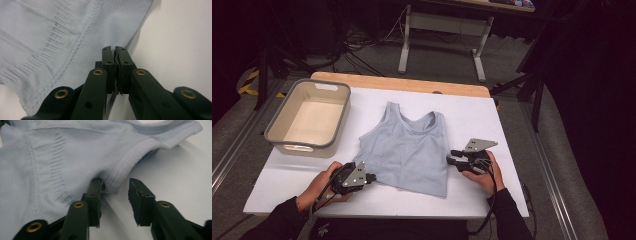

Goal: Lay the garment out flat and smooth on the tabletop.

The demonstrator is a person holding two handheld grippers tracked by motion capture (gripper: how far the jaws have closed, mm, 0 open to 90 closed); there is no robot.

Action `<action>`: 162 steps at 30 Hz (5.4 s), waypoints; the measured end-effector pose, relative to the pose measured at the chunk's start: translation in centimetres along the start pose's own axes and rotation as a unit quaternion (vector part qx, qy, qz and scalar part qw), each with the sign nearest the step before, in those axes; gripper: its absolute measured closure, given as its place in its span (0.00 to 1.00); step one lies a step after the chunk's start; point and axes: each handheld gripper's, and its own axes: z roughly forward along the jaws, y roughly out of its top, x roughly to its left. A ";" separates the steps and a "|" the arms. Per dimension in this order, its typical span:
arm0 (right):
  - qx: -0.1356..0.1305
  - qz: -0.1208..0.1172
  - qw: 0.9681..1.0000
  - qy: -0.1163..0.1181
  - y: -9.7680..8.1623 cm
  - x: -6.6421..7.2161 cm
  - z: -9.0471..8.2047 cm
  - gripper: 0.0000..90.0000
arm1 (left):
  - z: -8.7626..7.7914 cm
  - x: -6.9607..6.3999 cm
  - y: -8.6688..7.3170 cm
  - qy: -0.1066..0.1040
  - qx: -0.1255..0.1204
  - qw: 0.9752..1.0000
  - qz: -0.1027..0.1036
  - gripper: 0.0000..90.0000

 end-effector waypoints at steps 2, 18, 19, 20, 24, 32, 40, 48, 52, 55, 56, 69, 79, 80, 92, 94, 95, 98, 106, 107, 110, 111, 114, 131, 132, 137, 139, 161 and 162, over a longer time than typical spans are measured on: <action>-0.008 -0.016 1.000 0.002 0.6 0.3 0.0 0.83 | 0.0 0.0 0.0 -0.001 -0.001 1.000 0.002 0.96; 0.025 -0.030 0.996 -0.075 4.4 1.3 -3.1 0.94 | 1.0 -1.1 3.0 -0.032 -0.040 0.999 0.014 0.96; 0.037 -0.036 0.995 -0.082 4.5 1.4 -2.9 0.94 | 1.2 -1.3 3.3 -0.028 -0.038 0.999 0.019 0.96; 0.052 -0.041 0.993 -0.098 4.6 1.5 -2.6 0.94 | 1.3 -1.3 3.5 -0.028 -0.039 0.999 0.022 0.96; 0.092 -0.062 0.988 -0.112 4.7 1.7 -1.5 0.94 | 1.3 -1.1 2.9 -0.036 -0.023 0.999 0.021 0.96; 0.139 -0.072 0.984 -0.085 5.1 1.4 1.9 0.92 | 0.6 -0.5 1.0 -0.048 -0.019 0.999 -0.007 0.96; 0.148 -0.036 0.985 -0.085 3.5 0.3 2.5 0.91 | 0.3 -0.7 0.4 -0.047 -0.023 0.998 -0.018 0.96; 0.126 -0.004 0.988 -0.086 2.7 -0.3 1.6 0.86 | 0.0 -0.7 0.2 -0.036 -0.032 0.998 -0.026 0.94; 0.091 0.014 0.993 -0.079 2.7 -0.4 0.7 0.80 | -0.9 0.1 0.1 -0.013 -0.073 0.995 -0.060 0.86; 0.045 0.038 0.997 -0.057 2.6 -0.5 0.0 0.82 | -1.6 0.7 0.1 0.013 -0.095 0.992 -0.085 0.70; 0.038 0.040 0.997 -0.055 2.6 -0.5 -0.1 0.82 | -1.6 0.9 0.1 0.020 -0.101 0.991 -0.091 0.68; -0.030 0.102 0.993 -0.050 2.0 -1.0 2.6 0.91 | 1.8 3.2 0.1 0.006 -0.030 0.989 -0.145 0.62; 0.002 0.042 0.996 -0.075 1.6 -0.4 4.7 0.93 | 0.8 2.7 -0.1 -0.010 -0.015 0.994 -0.112 0.96; 0.007 0.040 0.996 -0.075 1.6 -0.3 4.8 0.93 | 0.5 2.6 -0.4 -0.010 -0.015 0.994 -0.112 0.96; 0.011 0.016 0.996 -0.091 1.6 0.2 4.7 0.92 | -0.3 1.6 -0.7 0.019 -0.022 0.996 -0.088 0.96; -0.002 0.018 0.996 -0.093 1.7 0.1 4.3 0.95 | -0.7 1.9 -0.5 0.021 -0.044 0.994 -0.097 0.95; -0.006 0.019 0.995 -0.095 1.8 0.1 4.1 0.96 | -0.9 2.2 -0.2 0.022 -0.058 0.993 -0.098 0.95; -0.032 0.014 0.994 -0.107 2.7 -0.2 3.5 1.00 | -0.8 2.5 1.0 0.037 -0.060 0.995 -0.075 0.95; -0.032 -0.008 0.995 -0.093 5.1 -0.9 5.3 1.00 | -0.2 4.8 5.0 0.051 -0.117 0.990 -0.066 0.99; -0.029 -0.010 0.995 -0.092 5.2 -1.0 5.6 1.00 | 0.4 5.3 5.7 0.056 -0.107 0.991 -0.057 0.99; -0.010 -0.016 0.996 -0.082 5.5 -1.5 6.9 1.00 | 2.0 6.8 6.4 0.063 -0.097 0.991 -0.065 0.99; -0.006 -0.013 0.997 -0.081 5.5 -1.7 7.3 1.00 | 2.7 7.4 6.6 0.063 -0.087 0.992 -0.071 0.98; 0.014 -0.011 0.997 -0.075 5.4 -1.9 8.6 1.00 | 4.9 8.6 6.6 0.072 -0.048 0.993 -0.076 0.97; 0.020 -0.004 0.997 -0.077 5.6 -1.3 9.3 0.94 | 5.5 8.6 3.7 0.089 0.060 0.989 -0.097 1.00; 0.020 -0.004 0.997 -0.077 5.6 -1.3 9.3 0.94 | 5.5 8.6 3.7 0.089 0.060 0.989 -0.097 1.00; -0.005 -0.008 0.996 -0.092 5.2 -1.1 6.7 0.97 | 4.9 8.2 3.1 0.100 0.066 0.988 -0.094 1.00; -0.013 -0.010 0.995 -0.097 5.0 -1.0 5.8 0.98 | 4.7 8.2 2.9 0.102 0.066 0.988 -0.097 1.00; 0.026 -0.036 0.996 -0.071 0.8 3.0 4.1 1.00 | 3.4 5.5 2.2 0.049 0.012 0.997 -0.065 1.00; 0.026 -0.038 0.996 -0.070 0.9 3.1 4.1 1.00 | 3.3 5.5 2.1 0.047 0.017 0.996 -0.069 1.00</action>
